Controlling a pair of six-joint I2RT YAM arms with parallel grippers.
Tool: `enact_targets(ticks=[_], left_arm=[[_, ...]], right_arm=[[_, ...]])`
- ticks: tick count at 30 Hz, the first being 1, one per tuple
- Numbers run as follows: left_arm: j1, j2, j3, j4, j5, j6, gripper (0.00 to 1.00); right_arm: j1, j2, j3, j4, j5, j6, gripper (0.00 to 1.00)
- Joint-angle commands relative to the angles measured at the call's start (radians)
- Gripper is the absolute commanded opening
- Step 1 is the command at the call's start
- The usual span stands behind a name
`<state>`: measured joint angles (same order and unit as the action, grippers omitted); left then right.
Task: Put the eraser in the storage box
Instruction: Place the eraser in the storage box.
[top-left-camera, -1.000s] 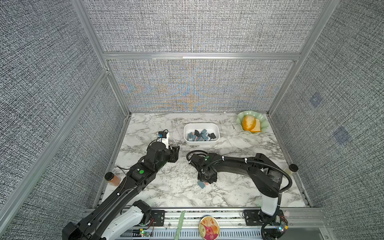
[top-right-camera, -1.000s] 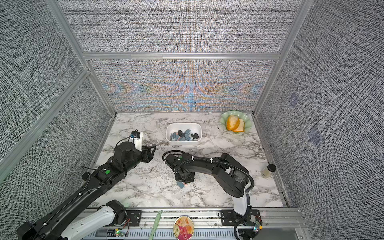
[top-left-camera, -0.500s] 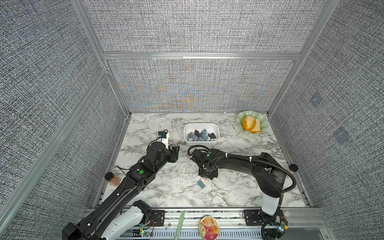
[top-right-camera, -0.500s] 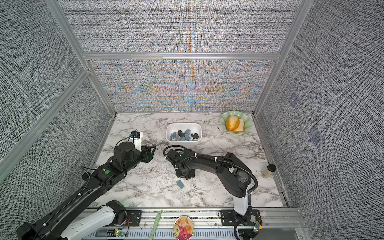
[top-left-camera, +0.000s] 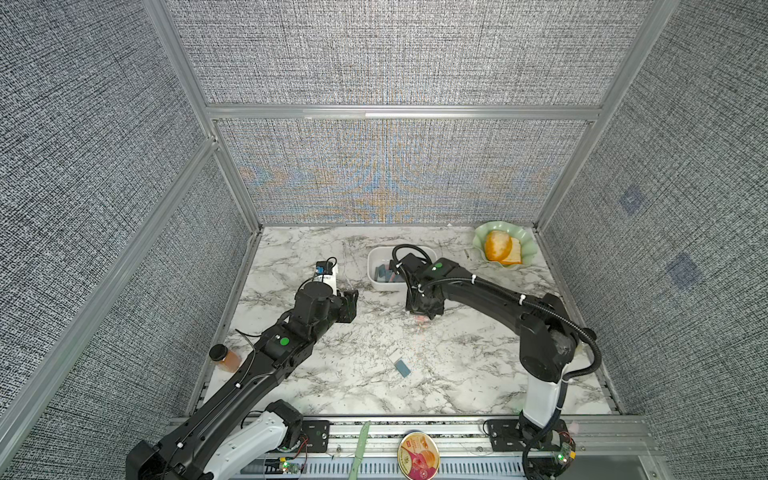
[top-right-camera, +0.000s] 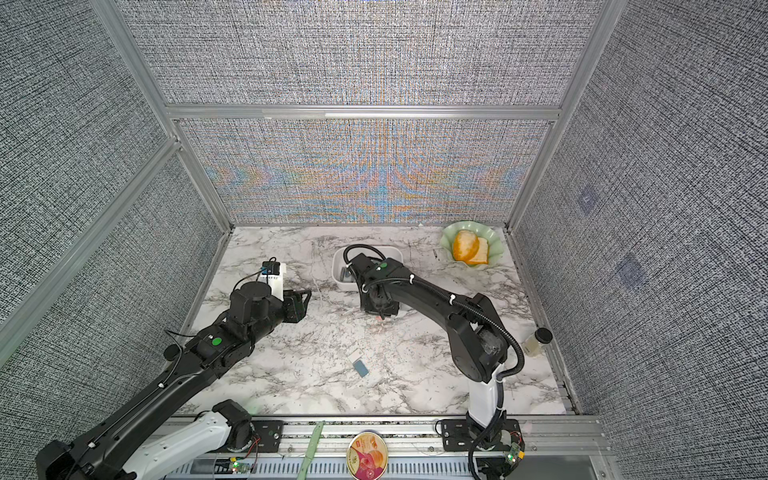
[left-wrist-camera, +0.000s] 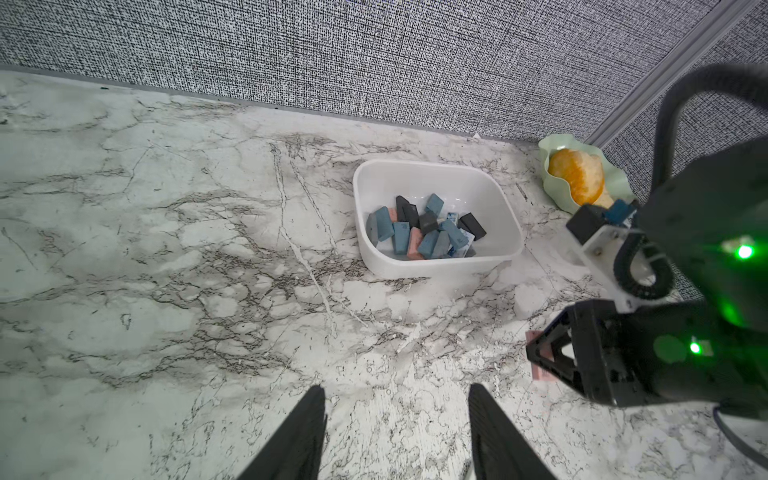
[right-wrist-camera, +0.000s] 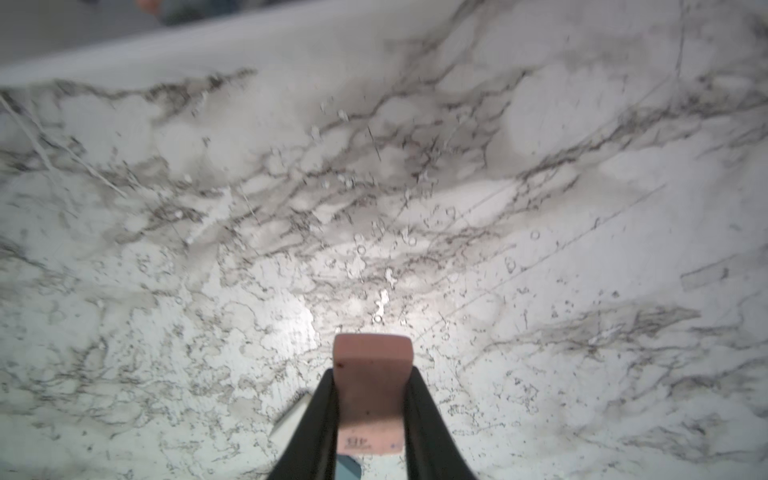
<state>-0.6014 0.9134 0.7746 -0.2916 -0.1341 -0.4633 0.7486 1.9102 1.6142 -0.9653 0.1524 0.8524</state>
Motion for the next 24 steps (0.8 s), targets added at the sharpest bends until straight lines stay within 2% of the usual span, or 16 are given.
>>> enact_targets(ticks=[1,12,17,24], left_arm=[[0.0,0.006,0.007,0.008,-0.021,-0.006,0.57],[0.0,0.012,0.008,0.001,-0.009,-0.036,0.57],[0.0,0.017,-0.004,0.009,0.005,-0.032,0.57],[0.0,0.051,0.032,-0.041,0.04,-0.045,0.57]], right_arm=[[-0.042,0.037,0.091,-0.074,0.009,-0.088,0.26],[-0.18,0.302,0.504,-0.158,-0.029,-0.241,0.27],[-0.218,0.408,0.635,-0.156,-0.078,-0.28,0.29],[-0.242,0.447,0.656,-0.098,-0.122,-0.3,0.48]])
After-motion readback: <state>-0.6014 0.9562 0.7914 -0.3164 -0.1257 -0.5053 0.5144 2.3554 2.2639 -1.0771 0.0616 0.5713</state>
